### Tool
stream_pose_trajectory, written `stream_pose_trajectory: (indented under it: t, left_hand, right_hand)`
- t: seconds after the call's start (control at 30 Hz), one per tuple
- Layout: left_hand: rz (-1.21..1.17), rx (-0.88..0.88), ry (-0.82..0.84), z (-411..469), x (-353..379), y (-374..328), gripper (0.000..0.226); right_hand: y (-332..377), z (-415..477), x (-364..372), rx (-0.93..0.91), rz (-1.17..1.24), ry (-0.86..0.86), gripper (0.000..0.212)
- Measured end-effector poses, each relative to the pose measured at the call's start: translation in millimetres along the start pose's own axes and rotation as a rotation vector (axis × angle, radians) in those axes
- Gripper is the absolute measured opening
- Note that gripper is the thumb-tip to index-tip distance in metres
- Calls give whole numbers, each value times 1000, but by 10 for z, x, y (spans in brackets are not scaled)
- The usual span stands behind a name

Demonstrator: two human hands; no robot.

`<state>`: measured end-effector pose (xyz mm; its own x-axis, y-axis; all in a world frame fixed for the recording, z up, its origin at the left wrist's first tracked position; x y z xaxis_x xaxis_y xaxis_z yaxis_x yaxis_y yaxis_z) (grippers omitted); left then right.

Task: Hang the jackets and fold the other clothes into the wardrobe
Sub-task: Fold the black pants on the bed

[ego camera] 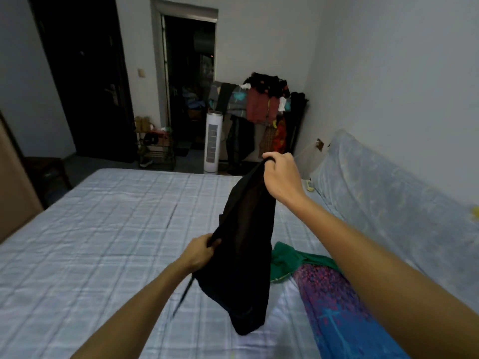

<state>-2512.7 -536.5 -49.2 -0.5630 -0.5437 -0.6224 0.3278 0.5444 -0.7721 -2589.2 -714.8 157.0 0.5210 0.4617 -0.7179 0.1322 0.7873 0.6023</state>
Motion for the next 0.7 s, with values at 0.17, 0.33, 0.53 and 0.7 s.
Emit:
stream_pose_trajectory:
  t: [0.17,0.33,0.53,0.7]
  left_hand:
    - [-281,-32,-107,-237,-117,-308,26]
    - [-149,-101,-136,-285,-236,-926,36]
    - [120,-100,-122,-497,-184,-1329,18]
    - [121,-115,-244,-792,-478,-1322,17]
  right_hand:
    - [-496,-132,-287,74,-97,131,37]
    - [-753,-501,82,-19,-48,555,57]
    - [-508,-791,461,-284,-183,672,94]
    - [-210,-1187,690,-178,423,834,83]
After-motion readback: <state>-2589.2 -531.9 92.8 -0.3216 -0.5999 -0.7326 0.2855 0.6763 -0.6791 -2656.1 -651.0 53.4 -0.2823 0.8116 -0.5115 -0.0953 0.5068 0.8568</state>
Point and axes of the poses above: each hand's wrist, its own z-axis towards the middle knuckle, its own x-axis out of the palm, y = z × x, the point moved 4 cm from there along z, towards the middle knuckle, and after that the axes turned 8 degrees about y, right-handed, at the moved point
